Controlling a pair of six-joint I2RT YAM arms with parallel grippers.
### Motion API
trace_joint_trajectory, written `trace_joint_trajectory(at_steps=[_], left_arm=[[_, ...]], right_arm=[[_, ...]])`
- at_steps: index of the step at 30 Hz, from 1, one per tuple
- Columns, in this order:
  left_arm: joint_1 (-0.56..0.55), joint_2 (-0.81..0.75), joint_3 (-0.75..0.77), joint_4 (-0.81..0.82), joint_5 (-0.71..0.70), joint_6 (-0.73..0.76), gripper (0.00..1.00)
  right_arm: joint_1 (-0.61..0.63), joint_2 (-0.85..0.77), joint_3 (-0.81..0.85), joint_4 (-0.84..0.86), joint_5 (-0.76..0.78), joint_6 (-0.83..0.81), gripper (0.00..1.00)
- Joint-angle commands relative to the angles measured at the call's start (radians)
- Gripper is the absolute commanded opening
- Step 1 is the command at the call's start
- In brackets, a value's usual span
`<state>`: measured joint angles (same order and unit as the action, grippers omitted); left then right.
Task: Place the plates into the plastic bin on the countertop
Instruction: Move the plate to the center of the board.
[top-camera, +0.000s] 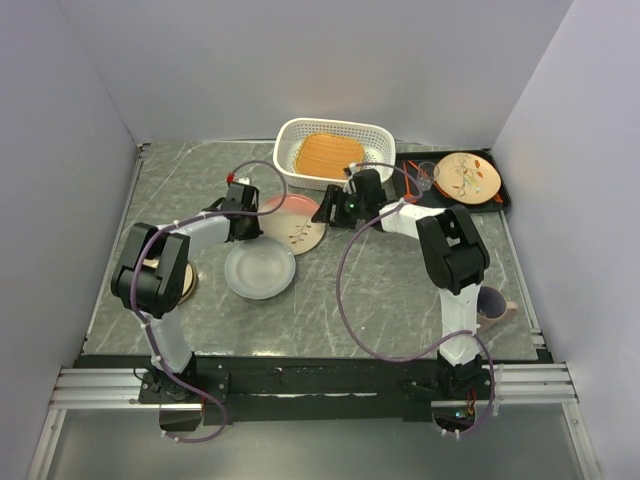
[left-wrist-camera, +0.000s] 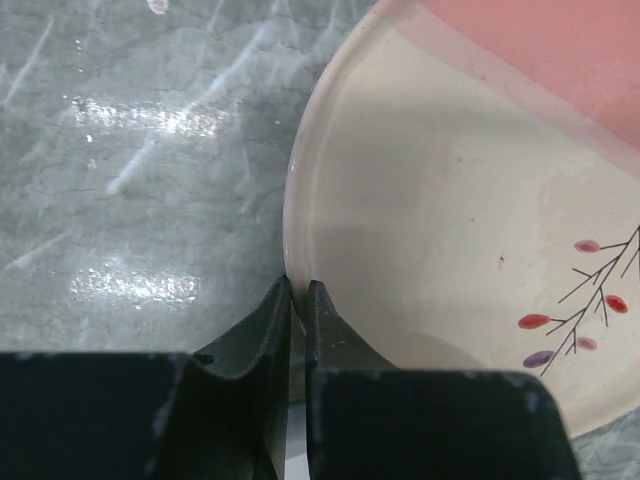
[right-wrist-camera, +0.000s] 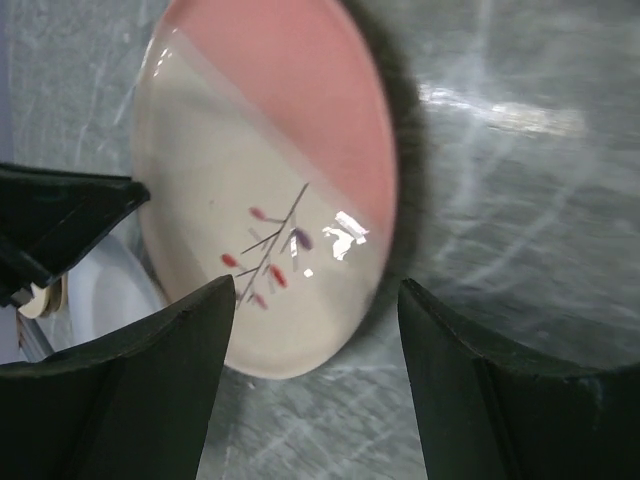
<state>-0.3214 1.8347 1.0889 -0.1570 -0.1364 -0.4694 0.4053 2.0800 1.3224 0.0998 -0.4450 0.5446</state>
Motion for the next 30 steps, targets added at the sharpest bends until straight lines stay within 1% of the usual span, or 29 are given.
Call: trace_joint_trajectory(at_steps=[1, 5, 12, 20, 27, 30], left_arm=[[-0.044, 0.023, -0.053, -0.167, 0.012, 0.072, 0.01], [-0.048, 0.006, -0.057, -0.167, 0.008, 0.089, 0.01], [-0.051, -0.002, -0.026, -0.162, -0.005, 0.126, 0.01], [-0.064, 0.012, -0.015, -0.138, -0.012, 0.140, 0.01], [-0.093, 0.047, 0.009, -0.125, -0.026, 0.135, 0.01], [-0.105, 0.058, 0.019, -0.121, -0.040, 0.133, 0.01]], right_arm=[[-0.040, 0.002, -0.009, 0.041, 0.038, 0.002, 0.73], [-0.045, 0.022, -0.003, 0.038, 0.049, 0.009, 0.72], [-0.045, 0.081, 0.003, 0.098, -0.030, 0.051, 0.70], [-0.045, 0.103, -0.009, 0.141, -0.129, 0.081, 0.68], [-0.043, 0.109, -0.052, 0.158, -0.167, 0.107, 0.65], [-0.036, 0.100, -0.080, 0.192, -0.190, 0.126, 0.65]])
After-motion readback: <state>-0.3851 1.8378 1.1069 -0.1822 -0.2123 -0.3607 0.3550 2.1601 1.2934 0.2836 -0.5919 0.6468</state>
